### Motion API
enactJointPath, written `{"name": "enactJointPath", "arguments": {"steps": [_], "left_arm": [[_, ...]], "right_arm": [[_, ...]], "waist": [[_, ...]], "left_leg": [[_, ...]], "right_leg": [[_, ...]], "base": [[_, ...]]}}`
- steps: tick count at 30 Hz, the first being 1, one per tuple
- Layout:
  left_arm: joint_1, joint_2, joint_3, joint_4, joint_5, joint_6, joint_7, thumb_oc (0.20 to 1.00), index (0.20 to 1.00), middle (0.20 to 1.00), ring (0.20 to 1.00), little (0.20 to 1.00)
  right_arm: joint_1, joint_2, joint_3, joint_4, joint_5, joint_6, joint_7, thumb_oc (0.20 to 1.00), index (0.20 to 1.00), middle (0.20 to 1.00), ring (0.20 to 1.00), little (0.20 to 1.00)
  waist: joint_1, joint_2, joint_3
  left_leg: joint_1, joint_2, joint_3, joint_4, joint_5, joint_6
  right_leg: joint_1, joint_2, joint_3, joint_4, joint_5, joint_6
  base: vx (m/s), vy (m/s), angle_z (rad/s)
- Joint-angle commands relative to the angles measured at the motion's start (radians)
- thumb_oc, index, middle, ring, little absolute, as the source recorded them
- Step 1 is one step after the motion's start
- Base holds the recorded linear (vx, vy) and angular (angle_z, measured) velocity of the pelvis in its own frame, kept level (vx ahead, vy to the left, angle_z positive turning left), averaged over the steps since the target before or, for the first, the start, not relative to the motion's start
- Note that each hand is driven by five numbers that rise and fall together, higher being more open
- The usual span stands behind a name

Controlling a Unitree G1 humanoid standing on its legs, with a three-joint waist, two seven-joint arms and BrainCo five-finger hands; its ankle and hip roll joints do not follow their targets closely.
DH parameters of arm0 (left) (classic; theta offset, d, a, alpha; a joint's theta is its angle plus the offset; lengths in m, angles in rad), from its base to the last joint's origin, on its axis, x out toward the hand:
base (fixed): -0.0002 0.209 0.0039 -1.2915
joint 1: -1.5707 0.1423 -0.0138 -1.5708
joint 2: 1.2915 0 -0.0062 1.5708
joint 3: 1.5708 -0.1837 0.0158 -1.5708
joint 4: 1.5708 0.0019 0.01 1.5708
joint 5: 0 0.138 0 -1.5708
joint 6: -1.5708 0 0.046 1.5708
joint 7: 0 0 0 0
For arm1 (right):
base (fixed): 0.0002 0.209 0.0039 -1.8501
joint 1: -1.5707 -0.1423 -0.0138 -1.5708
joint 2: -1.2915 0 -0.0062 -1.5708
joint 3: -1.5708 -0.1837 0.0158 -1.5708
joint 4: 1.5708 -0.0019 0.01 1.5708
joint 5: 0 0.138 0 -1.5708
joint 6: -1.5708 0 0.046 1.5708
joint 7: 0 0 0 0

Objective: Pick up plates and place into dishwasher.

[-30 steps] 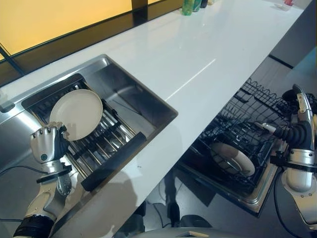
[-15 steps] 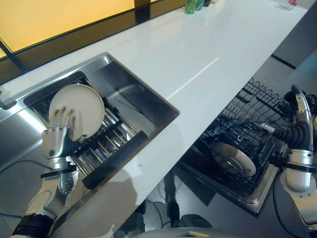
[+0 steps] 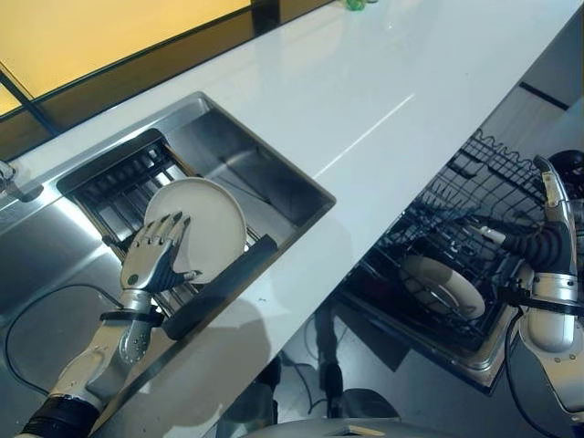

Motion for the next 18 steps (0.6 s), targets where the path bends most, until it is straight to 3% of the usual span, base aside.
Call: {"name": "enactJointPath", "arguments": {"steps": [1, 7, 15, 18], "left_arm": [[0.038, 0.009, -0.047, 0.059, 0.001, -0.008, -0.072, 1.0, 1.0, 1.0, 1.0, 1.0], [0.065, 0.017, 0.012, 0.053, -0.025, 0.022, -0.042, 1.0, 1.0, 1.0, 1.0, 1.0], [0.071, -0.003, 0.177, 0.079, -0.035, 0.083, 0.106, 1.0, 1.0, 1.0, 1.0, 1.0], [0.051, 0.004, 0.236, 0.134, 0.018, 0.146, 0.144, 1.0, 1.0, 1.0, 1.0, 1.0]], "right_arm": [[-0.029, -0.083, -0.04, -0.067, 0.038, -0.006, -0.015, 1.0, 1.0, 1.0, 1.0, 1.0], [-0.008, -0.088, -0.072, -0.075, 0.042, -0.018, 0.013, 1.0, 1.0, 1.0, 1.0, 1.0], [-0.01, -0.075, -0.083, -0.056, 0.024, -0.013, 0.047, 1.0, 1.0, 1.0, 1.0, 1.0], [-0.012, -0.071, -0.092, -0.038, 0.023, -0.026, 0.071, 1.0, 1.0, 1.0, 1.0, 1.0]], "waist": [[0.018, -0.017, -0.071], [0.015, -0.003, -0.1], [0.024, 0.009, -0.141], [0.019, 0.012, -0.163]], "left_leg": [[-0.077, 0.013, 0.007, 0.089, -0.07, 0.004], [-0.057, 0.006, 0.011, 0.072, -0.068, 0.0], [-0.022, -0.003, -0.007, 0.039, -0.06, -0.009], [-0.007, -0.004, -0.009, 0.026, -0.056, -0.012]], "right_leg": [[-0.109, -0.035, 0.04, 0.131, -0.026, 0.145], [-0.1, -0.041, 0.033, 0.127, -0.037, 0.139], [-0.077, -0.044, 0.027, 0.116, -0.044, 0.125], [-0.07, -0.044, 0.026, 0.112, -0.042, 0.121]], "base": [[-0.01, 0.032, 0.0], [0.02, 0.068, 0.0], [0.04, 0.06, 0.01], [0.05, 0.045, 0.04]]}}
